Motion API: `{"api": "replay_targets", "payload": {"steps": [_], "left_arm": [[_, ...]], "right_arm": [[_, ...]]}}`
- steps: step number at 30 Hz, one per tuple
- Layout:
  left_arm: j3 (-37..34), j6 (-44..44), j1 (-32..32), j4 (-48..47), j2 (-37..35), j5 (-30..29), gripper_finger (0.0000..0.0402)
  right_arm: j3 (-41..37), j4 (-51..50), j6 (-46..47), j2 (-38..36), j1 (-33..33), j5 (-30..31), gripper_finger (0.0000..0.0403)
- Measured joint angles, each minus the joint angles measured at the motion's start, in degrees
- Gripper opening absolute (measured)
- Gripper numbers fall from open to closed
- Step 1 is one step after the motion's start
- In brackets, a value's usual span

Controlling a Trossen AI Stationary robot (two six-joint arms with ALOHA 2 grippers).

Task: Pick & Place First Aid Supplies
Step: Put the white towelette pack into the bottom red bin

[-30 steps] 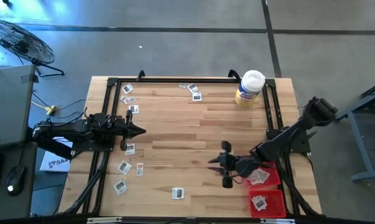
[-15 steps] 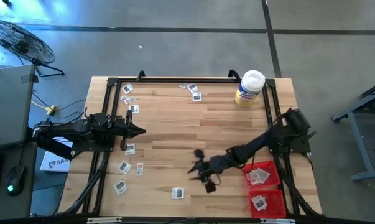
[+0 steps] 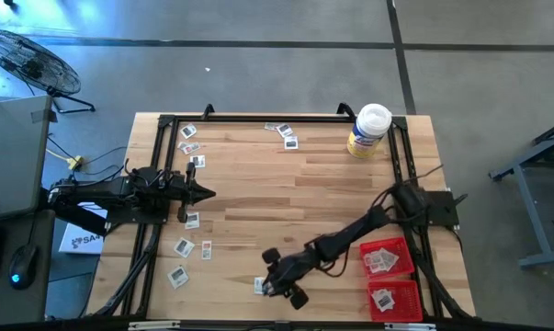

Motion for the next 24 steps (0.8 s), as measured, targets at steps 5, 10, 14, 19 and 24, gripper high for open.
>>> {"api": "replay_targets", "payload": {"steps": [5,10,14,19,24], "left_arm": [[0.01,0.00,0.00,0.00,0.00,0.01,0.0001],[0.00,0.00,0.02,0.00,0.00,-0.01,0.0001],[0.00,0.00,0.00,-0.02,0.00,-0.01,0.0001],[0.00,0.00,0.01,0.00,0.00,0.01,0.0001],[0.01,0.00,0.00,-0.02,0.00,0.00,0.0001]], "right_arm": [[1.68,-0.86,-2.88,0.32,2.49,5.34,0.0162],[1.39,-2.87,-3.58,0.52,3.47,7.37,0.0151],[1.38,-1.39,-4.17,1.87,3.83,8.69,0.0143],[1.31,-0.17,-3.24,4.67,3.27,8.26,0.0137],[1.42,-0.13,-2.29,5.02,3.04,8.72,0.0120]]}}
